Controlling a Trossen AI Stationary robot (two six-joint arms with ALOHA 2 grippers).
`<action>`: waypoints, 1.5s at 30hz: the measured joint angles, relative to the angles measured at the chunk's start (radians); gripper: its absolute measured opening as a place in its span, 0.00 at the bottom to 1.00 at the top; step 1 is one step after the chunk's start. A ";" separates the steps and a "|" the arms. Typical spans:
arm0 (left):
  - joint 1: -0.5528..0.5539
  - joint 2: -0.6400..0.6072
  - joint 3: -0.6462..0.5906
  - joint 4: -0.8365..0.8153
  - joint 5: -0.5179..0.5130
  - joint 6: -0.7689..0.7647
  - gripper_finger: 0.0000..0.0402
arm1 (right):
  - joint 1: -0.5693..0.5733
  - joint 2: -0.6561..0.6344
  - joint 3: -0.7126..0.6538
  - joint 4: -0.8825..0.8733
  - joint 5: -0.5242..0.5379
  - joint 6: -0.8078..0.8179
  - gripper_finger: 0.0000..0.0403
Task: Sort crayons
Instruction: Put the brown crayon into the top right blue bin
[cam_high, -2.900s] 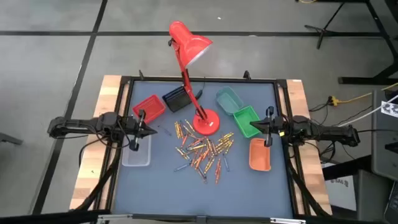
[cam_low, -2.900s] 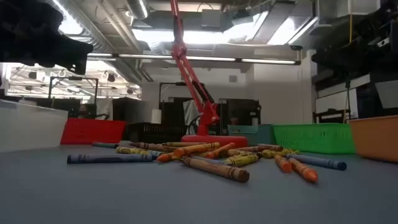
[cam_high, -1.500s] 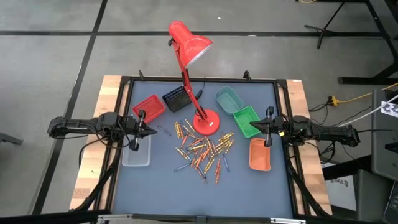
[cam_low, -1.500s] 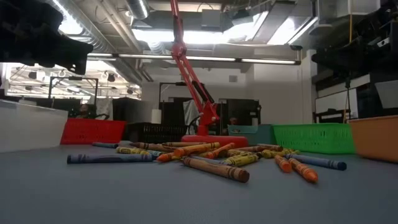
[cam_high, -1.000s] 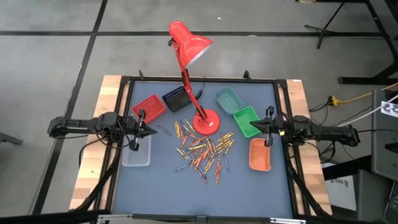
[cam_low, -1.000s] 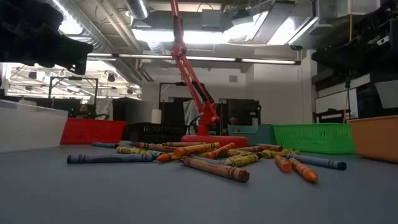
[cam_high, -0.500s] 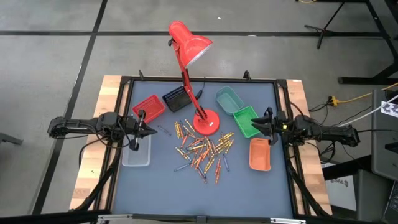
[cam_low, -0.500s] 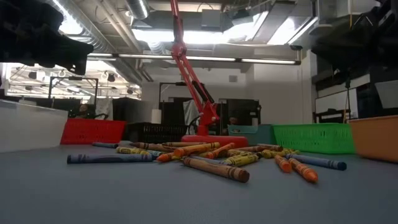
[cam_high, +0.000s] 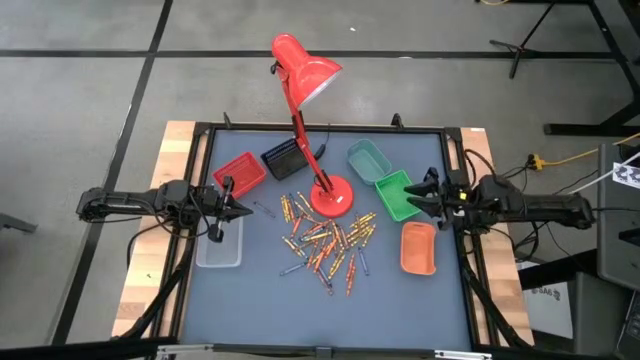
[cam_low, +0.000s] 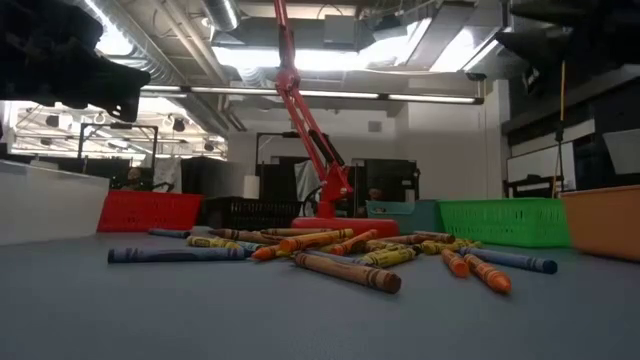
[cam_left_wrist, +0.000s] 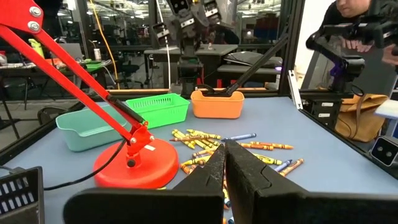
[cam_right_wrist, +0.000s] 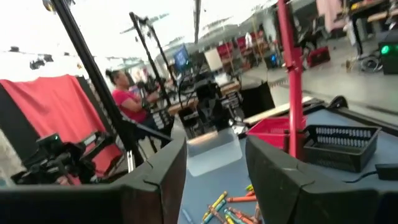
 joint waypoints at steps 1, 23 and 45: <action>0.000 0.000 0.000 0.000 0.000 0.000 0.00 | 0.000 0.043 0.025 0.000 -0.002 0.000 0.41; 0.000 0.000 0.000 0.000 0.000 -0.001 0.00 | 0.000 0.905 0.617 -0.534 -0.004 0.000 0.41; 0.000 0.000 0.000 0.000 0.000 -0.002 0.00 | 0.000 1.270 0.660 -0.576 0.114 0.064 0.41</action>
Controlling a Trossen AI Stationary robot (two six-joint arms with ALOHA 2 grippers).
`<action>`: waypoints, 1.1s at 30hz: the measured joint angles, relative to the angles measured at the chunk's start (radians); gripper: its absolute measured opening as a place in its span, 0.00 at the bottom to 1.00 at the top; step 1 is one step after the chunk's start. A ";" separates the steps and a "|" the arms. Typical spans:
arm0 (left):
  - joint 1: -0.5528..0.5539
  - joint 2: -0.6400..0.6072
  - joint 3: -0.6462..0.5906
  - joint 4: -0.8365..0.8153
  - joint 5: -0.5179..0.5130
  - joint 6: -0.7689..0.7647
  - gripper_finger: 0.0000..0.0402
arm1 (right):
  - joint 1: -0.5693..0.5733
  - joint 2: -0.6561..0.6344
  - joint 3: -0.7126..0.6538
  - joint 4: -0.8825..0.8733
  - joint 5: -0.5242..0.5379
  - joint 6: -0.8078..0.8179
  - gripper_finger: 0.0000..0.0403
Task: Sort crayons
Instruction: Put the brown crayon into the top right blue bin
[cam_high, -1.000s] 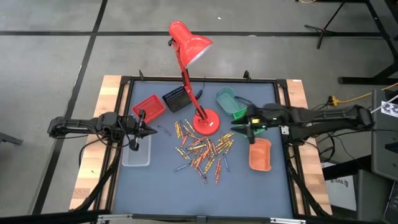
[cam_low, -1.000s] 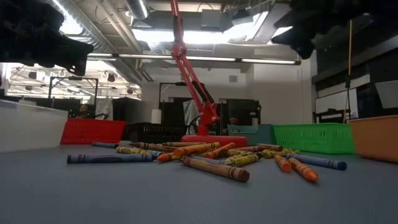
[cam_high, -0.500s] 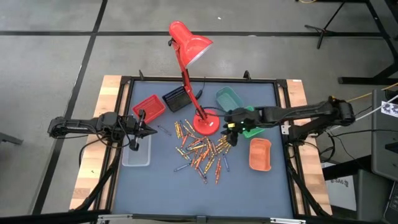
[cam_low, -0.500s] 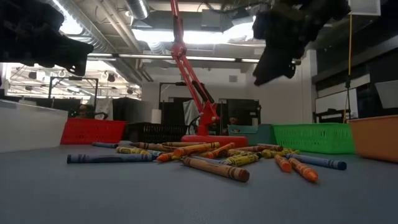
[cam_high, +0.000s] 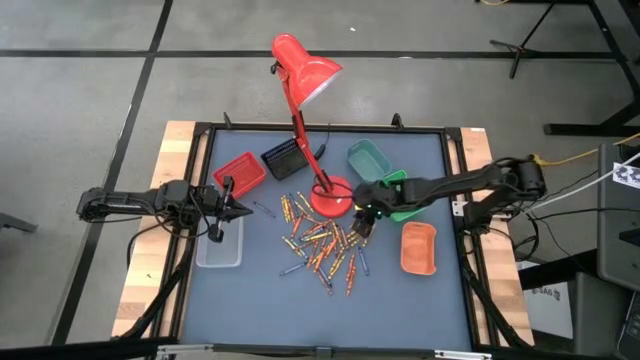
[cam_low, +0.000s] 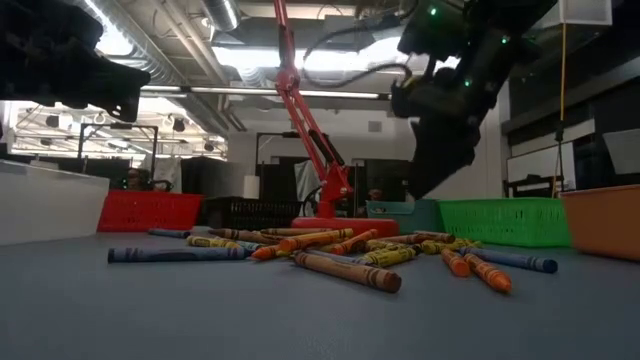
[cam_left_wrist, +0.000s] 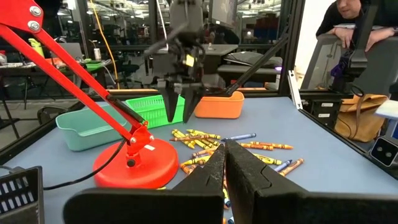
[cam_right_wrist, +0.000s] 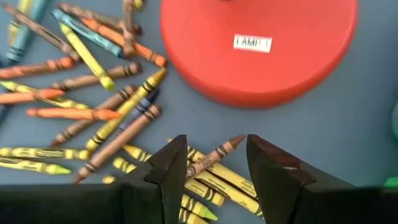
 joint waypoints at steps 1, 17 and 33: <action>0.000 0.000 0.000 0.000 0.000 0.000 0.00 | 0.000 0.012 0.000 0.000 0.000 0.010 0.41; 0.000 0.000 0.000 0.000 0.000 0.001 0.00 | 0.000 0.125 0.000 0.056 0.027 0.074 0.41; 0.000 0.000 0.000 0.000 0.000 0.001 0.00 | -0.001 0.165 0.000 0.051 0.050 0.126 0.41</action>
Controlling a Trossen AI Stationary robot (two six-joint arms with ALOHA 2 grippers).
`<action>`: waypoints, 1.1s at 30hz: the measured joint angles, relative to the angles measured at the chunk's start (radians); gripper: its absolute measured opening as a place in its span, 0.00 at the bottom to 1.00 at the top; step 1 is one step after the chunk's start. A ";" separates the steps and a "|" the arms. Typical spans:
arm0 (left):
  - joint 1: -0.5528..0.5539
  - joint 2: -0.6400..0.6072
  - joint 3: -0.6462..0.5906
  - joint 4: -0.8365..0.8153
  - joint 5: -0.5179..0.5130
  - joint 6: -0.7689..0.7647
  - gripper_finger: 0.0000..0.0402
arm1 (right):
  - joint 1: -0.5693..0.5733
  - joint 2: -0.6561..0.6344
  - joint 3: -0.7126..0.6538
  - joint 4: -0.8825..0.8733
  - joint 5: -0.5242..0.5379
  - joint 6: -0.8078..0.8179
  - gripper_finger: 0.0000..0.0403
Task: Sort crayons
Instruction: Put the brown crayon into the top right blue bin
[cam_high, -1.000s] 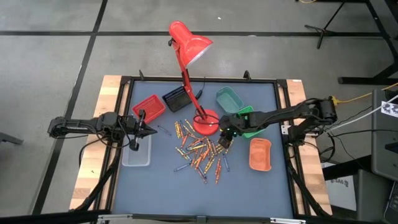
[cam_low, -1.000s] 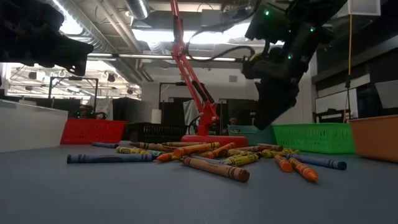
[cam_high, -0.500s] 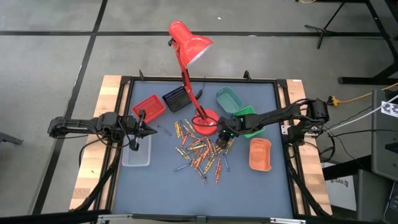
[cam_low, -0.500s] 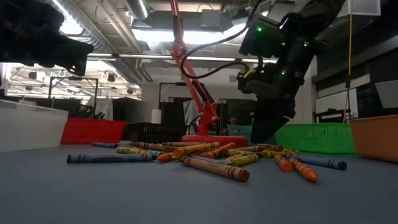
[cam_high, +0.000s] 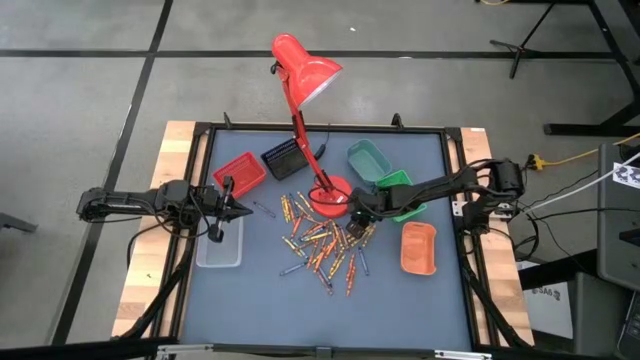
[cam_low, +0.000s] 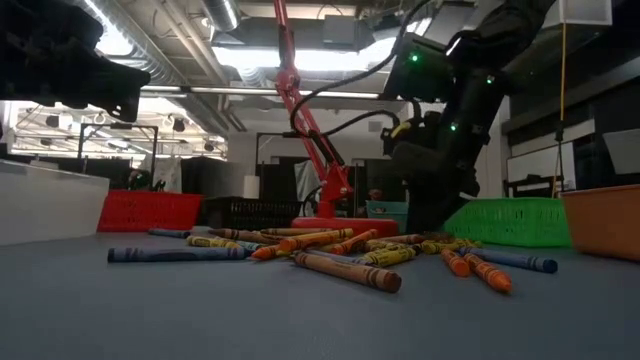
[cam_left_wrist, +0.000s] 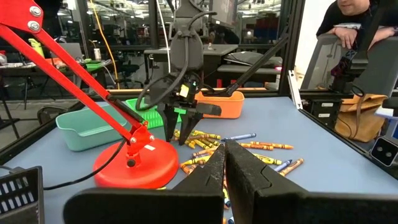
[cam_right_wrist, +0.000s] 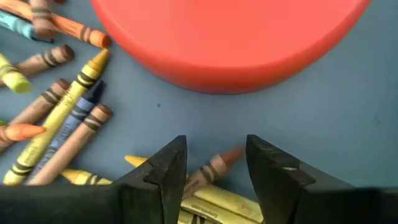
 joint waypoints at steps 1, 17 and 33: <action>0.000 0.000 0.000 0.000 0.000 0.000 0.00 | 0.000 0.005 0.000 0.002 0.002 0.000 0.41; 0.000 0.000 0.000 0.000 0.000 0.001 0.00 | 0.000 0.009 0.000 0.003 0.003 0.000 0.41; 0.000 0.000 0.000 0.000 0.000 0.001 0.00 | 0.001 0.009 0.000 0.004 0.003 0.045 0.41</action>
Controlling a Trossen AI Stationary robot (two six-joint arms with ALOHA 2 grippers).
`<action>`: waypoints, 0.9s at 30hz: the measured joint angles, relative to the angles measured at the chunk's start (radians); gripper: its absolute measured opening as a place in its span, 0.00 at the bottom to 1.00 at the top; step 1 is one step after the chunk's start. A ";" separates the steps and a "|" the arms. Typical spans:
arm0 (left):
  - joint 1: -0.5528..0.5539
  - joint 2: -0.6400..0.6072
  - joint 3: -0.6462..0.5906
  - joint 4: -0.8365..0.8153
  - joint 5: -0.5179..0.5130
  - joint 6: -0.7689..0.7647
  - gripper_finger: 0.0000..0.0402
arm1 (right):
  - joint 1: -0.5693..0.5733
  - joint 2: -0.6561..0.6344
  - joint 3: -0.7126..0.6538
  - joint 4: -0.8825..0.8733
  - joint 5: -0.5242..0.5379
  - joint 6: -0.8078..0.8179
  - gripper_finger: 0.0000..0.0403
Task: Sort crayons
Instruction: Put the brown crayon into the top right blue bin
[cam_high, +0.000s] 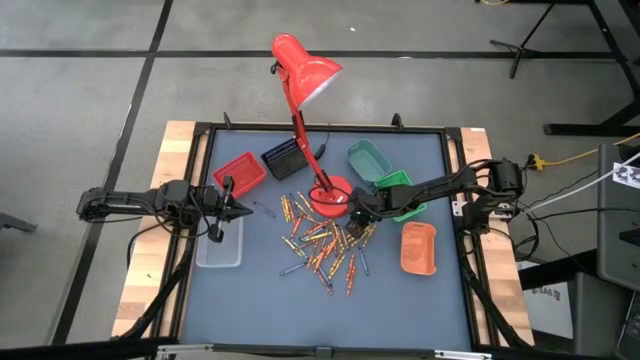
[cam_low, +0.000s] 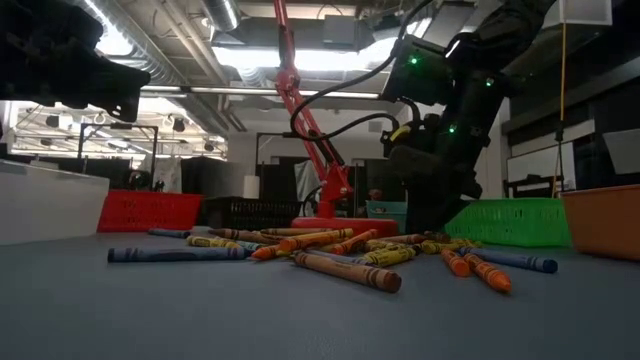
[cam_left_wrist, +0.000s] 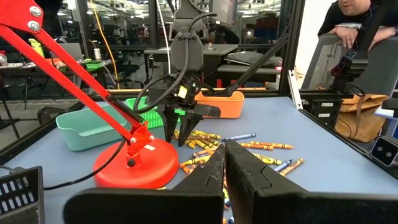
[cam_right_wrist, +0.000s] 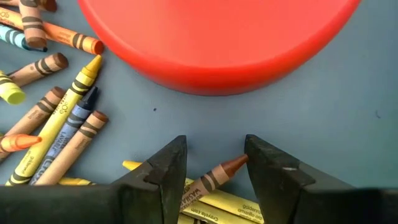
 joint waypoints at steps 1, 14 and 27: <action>0.000 0.000 0.000 0.000 0.000 0.000 0.00 | 0.000 0.000 0.000 0.000 0.000 0.000 0.41; 0.000 0.000 0.000 0.000 0.000 0.000 0.00 | 0.000 0.001 0.000 -0.003 0.018 0.000 0.18; 0.000 0.000 0.000 0.000 0.000 0.000 0.00 | -0.001 0.000 0.000 -0.001 0.007 0.000 0.01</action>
